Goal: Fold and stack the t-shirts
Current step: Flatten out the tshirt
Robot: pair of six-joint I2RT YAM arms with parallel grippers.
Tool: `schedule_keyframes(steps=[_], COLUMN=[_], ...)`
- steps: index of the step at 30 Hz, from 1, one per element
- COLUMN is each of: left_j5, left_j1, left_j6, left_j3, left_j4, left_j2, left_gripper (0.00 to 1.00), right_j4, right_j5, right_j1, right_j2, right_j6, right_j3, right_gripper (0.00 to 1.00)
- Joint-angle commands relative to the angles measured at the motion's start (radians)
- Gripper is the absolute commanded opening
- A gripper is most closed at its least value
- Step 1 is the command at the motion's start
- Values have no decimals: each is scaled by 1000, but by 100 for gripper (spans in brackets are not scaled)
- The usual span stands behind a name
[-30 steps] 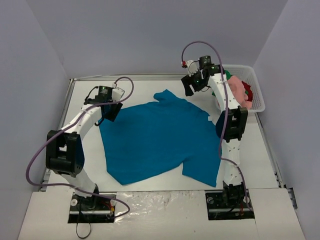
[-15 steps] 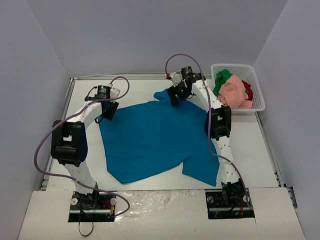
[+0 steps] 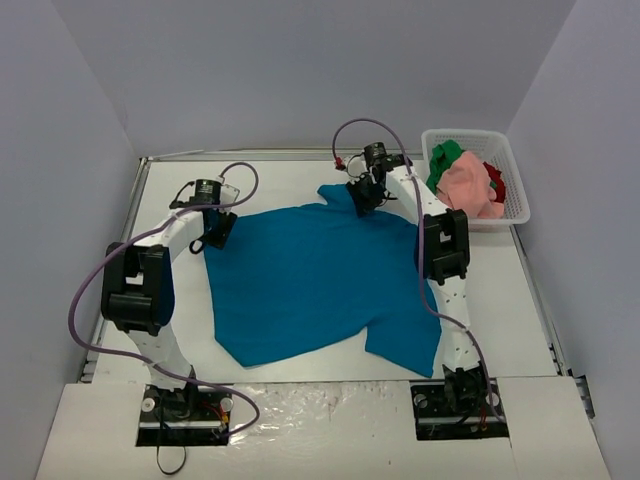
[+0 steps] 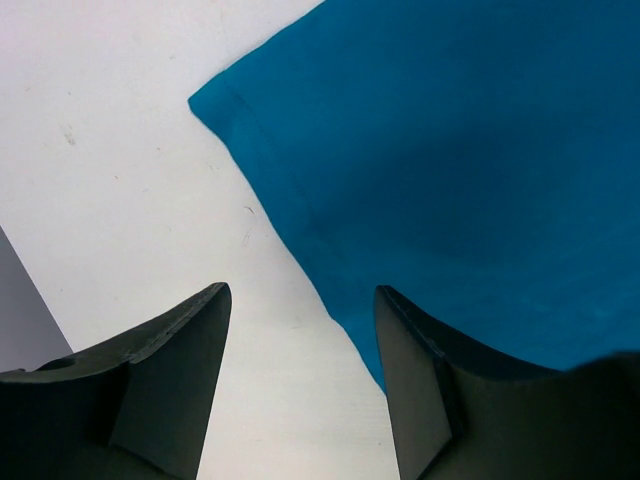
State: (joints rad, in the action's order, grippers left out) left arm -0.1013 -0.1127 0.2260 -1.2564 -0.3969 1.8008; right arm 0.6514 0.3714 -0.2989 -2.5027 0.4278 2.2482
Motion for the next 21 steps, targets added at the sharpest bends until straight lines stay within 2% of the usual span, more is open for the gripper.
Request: schedule_keyframes(steps=[1, 6, 11, 12, 14, 15, 16, 19, 21], left_j5=[2, 14, 25, 29, 40, 41, 41, 40, 40], left_j1=[8, 7, 7, 5, 7, 7, 5, 7, 7], left_j6=[-16, -17, -16, -17, -16, -16, -16, -13, -11], left_j3=[-3, 5, 5, 3, 3, 2, 0, 0, 3], left_j4=[10, 16, 12, 12, 6, 4, 1, -2, 1], left_j2=[-76, -103, -113, -113, -113, -113, -113, -116, -118], left_gripper=[57, 58, 58, 57, 57, 57, 58, 58, 58], right_j4=[-12, -13, 17, 40, 99, 134, 142, 126, 126], right_j5=[-60, -66, -66, -51, -8, 4, 1, 9, 53], right_j1=[-32, -120, -287, -304, -325, -325, -319, -264, -182], right_j2=[263, 543, 709, 708, 699, 687, 680, 676, 659], right_j6=[49, 114, 160, 170, 177, 189, 187, 197, 192], right_j3=[-153, -454, -766, -785, -818, -825, -832, -828, -776], right_gripper=[0, 0, 1, 27, 32, 42, 45, 47, 48])
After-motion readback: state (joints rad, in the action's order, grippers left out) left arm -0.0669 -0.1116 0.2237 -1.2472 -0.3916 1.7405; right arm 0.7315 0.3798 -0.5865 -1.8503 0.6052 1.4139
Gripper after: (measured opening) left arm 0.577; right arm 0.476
